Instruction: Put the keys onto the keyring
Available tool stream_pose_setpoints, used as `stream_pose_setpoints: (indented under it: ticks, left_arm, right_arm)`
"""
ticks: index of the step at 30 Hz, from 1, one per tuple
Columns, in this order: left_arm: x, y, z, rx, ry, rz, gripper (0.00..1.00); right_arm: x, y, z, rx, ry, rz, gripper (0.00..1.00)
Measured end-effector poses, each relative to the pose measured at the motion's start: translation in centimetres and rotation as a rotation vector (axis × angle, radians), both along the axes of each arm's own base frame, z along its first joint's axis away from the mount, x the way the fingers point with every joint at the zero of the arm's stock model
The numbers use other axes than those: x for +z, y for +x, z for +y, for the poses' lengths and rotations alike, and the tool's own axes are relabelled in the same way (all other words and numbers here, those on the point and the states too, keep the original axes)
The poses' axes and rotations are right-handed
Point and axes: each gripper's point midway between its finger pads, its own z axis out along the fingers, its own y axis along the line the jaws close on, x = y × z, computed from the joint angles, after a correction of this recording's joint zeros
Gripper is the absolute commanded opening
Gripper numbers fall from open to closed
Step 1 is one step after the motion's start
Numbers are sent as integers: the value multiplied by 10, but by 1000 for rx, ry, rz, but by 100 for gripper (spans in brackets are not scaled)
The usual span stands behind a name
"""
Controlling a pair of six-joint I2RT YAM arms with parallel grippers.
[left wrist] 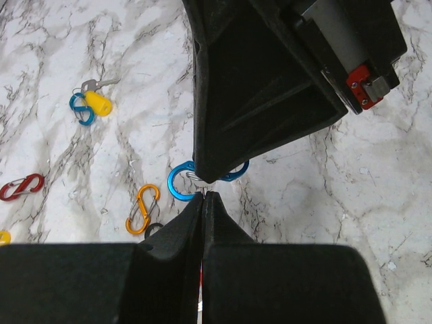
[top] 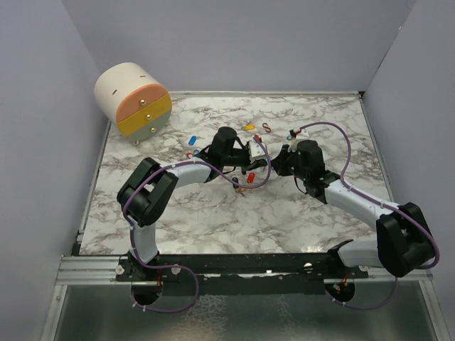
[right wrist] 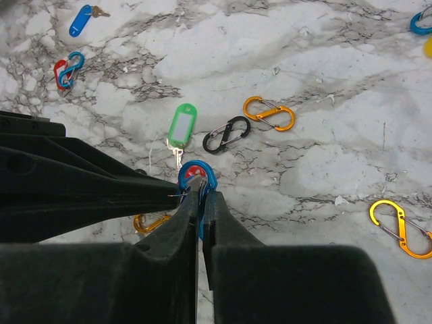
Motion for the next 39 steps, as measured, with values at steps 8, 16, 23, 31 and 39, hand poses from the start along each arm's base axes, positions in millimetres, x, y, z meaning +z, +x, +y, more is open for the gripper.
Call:
stream_pose_setpoints:
  ticks: [8, 16, 23, 31, 39]
  left_arm:
    - [0, 1, 0, 4, 1, -2, 0]
    - [5, 4, -5, 2, -4, -9, 0]
    - [5, 5, -4, 4, -2, -9, 0]
    - [4, 7, -2, 8, 1, -6, 0]
    - [1, 6, -1, 8, 8, -9, 0]
  right_arm:
    - [3, 0, 0, -1, 3, -6, 1]
    - [11, 0, -1, -3, 11, -27, 1]
    - [11, 0, -1, -5, 12, -29, 1]
    - [11, 0, -1, -7, 11, -29, 1]
    - [11, 0, -2, -8, 11, -29, 1]
